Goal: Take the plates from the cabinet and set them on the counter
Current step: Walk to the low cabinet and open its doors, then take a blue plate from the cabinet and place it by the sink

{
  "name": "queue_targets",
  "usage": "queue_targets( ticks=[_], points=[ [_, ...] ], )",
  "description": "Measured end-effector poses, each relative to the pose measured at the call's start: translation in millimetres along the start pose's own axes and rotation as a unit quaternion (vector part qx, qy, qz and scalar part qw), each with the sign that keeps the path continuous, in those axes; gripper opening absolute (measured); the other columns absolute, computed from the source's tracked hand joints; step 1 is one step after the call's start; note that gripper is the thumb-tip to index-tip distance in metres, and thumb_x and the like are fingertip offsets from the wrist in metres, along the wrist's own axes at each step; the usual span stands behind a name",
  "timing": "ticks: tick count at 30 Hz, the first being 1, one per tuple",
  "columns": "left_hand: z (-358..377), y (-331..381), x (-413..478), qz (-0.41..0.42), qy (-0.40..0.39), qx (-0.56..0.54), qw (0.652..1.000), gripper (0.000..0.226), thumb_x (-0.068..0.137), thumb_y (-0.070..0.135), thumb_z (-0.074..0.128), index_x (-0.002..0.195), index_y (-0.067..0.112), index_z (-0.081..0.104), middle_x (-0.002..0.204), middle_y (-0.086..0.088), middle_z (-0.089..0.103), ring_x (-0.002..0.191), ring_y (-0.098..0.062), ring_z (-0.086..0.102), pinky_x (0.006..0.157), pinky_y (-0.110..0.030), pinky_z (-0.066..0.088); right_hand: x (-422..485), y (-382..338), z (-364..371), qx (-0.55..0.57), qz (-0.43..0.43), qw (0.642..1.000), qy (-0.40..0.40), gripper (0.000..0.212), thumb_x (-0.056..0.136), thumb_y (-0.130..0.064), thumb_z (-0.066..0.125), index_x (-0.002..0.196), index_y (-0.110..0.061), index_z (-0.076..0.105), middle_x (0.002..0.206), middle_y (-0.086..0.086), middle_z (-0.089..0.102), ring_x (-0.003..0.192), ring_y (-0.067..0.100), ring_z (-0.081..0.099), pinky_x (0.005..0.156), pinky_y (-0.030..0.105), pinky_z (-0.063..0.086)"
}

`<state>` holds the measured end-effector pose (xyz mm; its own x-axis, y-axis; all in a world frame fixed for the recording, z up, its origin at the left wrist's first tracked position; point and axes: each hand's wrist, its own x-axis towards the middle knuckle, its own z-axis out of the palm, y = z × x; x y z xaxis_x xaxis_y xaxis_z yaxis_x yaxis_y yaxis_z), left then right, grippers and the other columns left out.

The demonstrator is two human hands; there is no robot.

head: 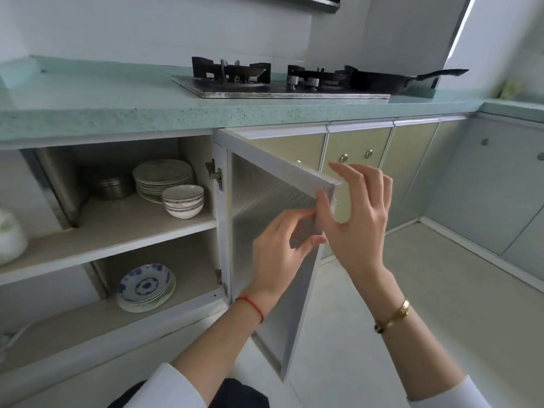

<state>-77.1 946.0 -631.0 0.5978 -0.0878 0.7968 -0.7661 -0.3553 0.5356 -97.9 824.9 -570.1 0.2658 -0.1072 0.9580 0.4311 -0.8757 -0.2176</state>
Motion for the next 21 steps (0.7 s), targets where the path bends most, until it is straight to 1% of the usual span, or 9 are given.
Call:
queue_targets(
  ticks=[2, 4, 6, 8, 11, 13, 16, 19, 21],
  points=[
    [-19.1, -7.2, 2.5, -0.020, -0.013, -0.024, 0.999, 0.043, 0.086, 0.054, 0.062, 0.112, 0.019, 0.066, 0.102, 0.011, 0.069, 0.082, -0.008, 0.067, 0.070, -0.034, 0.059, 3.3, -14.7, 5.8, 0.018, -0.036, 0.999, -0.001, 0.024, 0.092, -0.018, 0.062, 0.114, -0.009, 0.068, 0.107, 0.007, 0.061, 0.101, 0.023, 0.052, 0.090, 0.037, 0.046],
    [-42.5, -17.7, 6.1, -0.065, -0.003, -0.041, 0.997, 0.040, 0.085, 0.046, 0.067, 0.113, 0.017, 0.066, 0.104, 0.007, 0.070, 0.086, -0.012, 0.069, 0.076, -0.036, 0.060, 4.7, -32.4, 16.4, 0.051, -0.063, 0.996, -0.033, 0.022, 0.093, -0.013, 0.060, 0.112, -0.007, 0.069, 0.104, 0.007, 0.063, 0.097, 0.024, 0.054, 0.088, 0.034, 0.046],
    [-70.9, -31.0, 8.7, -0.098, 0.013, -0.024, 0.995, 0.034, 0.087, 0.034, 0.071, 0.114, 0.014, 0.066, 0.105, 0.005, 0.072, 0.094, -0.011, 0.069, 0.084, -0.033, 0.058, 2.4, -50.8, 30.4, 0.094, -0.077, 0.989, -0.084, 0.023, 0.094, -0.013, 0.057, 0.114, -0.007, 0.068, 0.104, 0.007, 0.065, 0.096, 0.023, 0.058, 0.088, 0.031, 0.047],
    [-104.3, -48.7, 8.6, -0.131, 0.029, 0.022, 0.991, 0.026, 0.090, 0.025, 0.070, 0.114, 0.014, 0.068, 0.105, 0.005, 0.073, 0.096, -0.008, 0.069, 0.089, -0.027, 0.056, -2.8, -67.4, 49.1, 0.139, -0.062, 0.977, -0.148, 0.024, 0.095, -0.016, 0.055, 0.115, -0.009, 0.066, 0.107, 0.003, 0.065, 0.099, 0.019, 0.058, 0.089, 0.024, 0.046],
    [-157.2, -80.1, -1.4, -0.212, 0.035, 0.089, 0.973, 0.019, 0.092, 0.020, 0.068, 0.110, 0.017, 0.070, 0.102, 0.008, 0.073, 0.093, -0.005, 0.068, 0.086, -0.021, 0.054, -20.3, -83.1, 85.3, 0.207, 0.029, 0.945, -0.250, 0.022, 0.094, -0.020, 0.056, 0.114, -0.016, 0.064, 0.105, -0.005, 0.063, 0.096, 0.008, 0.057, 0.081, 0.011, 0.042],
    [-188.6, -103.2, -17.2, -0.289, 0.035, 0.101, 0.952, 0.016, 0.091, 0.019, 0.068, 0.107, 0.022, 0.071, 0.101, 0.010, 0.072, 0.094, -0.005, 0.067, 0.084, -0.019, 0.054, -40.7, -87.2, 115.6, 0.246, 0.115, 0.910, -0.314, 0.018, 0.094, -0.022, 0.058, 0.110, -0.020, 0.065, 0.101, -0.009, 0.061, 0.088, 0.002, 0.056, 0.073, 0.008, 0.043],
    [-222.8, -139.6, -46.3, -0.389, 0.061, 0.099, 0.914, 0.017, 0.090, 0.019, 0.068, 0.106, 0.025, 0.072, 0.103, 0.010, 0.072, 0.096, -0.003, 0.066, 0.090, -0.023, 0.053, -81.4, -90.1, 168.7, 0.265, 0.209, 0.862, -0.378, 0.016, 0.093, -0.021, 0.059, 0.106, -0.018, 0.068, 0.100, -0.003, 0.068, 0.083, 0.007, 0.059, 0.071, 0.011, 0.046],
    [-239.8, -176.2, -72.6, -0.455, 0.090, 0.108, 0.879, 0.018, 0.090, 0.019, 0.068, 0.105, 0.027, 0.073, 0.105, 0.004, 0.073, 0.094, -0.005, 0.066, 0.092, -0.023, 0.053, -126.1, -92.4, 216.0, 0.260, 0.278, 0.818, -0.431, 0.018, 0.092, -0.017, 0.061, 0.106, -0.011, 0.071, 0.100, 0.003, 0.072, 0.083, 0.007, 0.060, 0.080, 0.022, 0.053],
    [-245.7, -204.4, -87.9, -0.491, 0.101, 0.103, 0.859, 0.018, 0.089, 0.020, 0.068, 0.105, 0.027, 0.073, 0.105, 0.001, 0.073, 0.096, -0.014, 0.067, 0.095, -0.033, 0.055, -153.7, -92.9, 247.3, 0.247, 0.311, 0.789, -0.469, 0.020, 0.092, -0.020, 0.062, 0.107, -0.011, 0.071, 0.102, 0.003, 0.073, 0.084, 0.006, 0.060, 0.075, 0.017, 0.050]
  ],
)
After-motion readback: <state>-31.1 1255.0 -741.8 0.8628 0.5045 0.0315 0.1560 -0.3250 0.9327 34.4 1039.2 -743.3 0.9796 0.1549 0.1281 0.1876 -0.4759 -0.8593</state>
